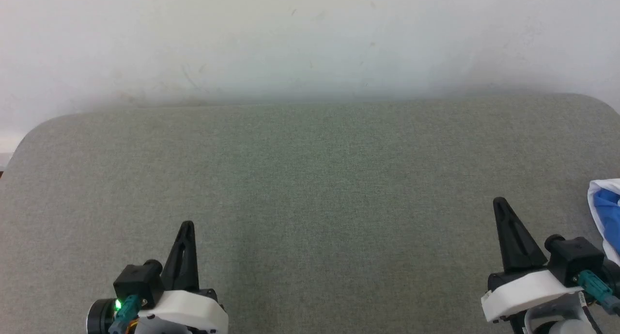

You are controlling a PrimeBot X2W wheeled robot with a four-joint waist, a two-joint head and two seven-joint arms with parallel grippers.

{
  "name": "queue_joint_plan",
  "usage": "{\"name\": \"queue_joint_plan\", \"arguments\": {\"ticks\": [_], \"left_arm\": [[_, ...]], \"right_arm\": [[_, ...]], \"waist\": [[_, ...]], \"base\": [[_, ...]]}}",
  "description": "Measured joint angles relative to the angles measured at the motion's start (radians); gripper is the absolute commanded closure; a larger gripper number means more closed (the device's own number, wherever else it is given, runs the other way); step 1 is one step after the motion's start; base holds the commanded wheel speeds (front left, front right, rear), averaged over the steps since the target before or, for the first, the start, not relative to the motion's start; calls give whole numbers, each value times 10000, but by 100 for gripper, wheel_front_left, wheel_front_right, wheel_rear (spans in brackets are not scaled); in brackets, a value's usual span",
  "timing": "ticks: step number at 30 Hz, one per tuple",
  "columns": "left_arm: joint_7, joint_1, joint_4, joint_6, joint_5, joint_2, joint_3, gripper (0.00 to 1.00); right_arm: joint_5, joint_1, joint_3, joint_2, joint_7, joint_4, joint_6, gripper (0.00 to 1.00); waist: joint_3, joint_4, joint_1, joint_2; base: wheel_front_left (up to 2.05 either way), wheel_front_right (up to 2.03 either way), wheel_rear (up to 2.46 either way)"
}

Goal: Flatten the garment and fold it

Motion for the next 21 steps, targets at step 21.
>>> {"name": "queue_joint_plan", "arguments": {"ticks": [21], "left_arm": [[443,-159,-111,-13,364,2,46,100]], "right_arm": [[-157,-31,77,2,428,-98,0,100]], "waist": [[-21,27,0,0]], "base": [[0,0,0]]}}
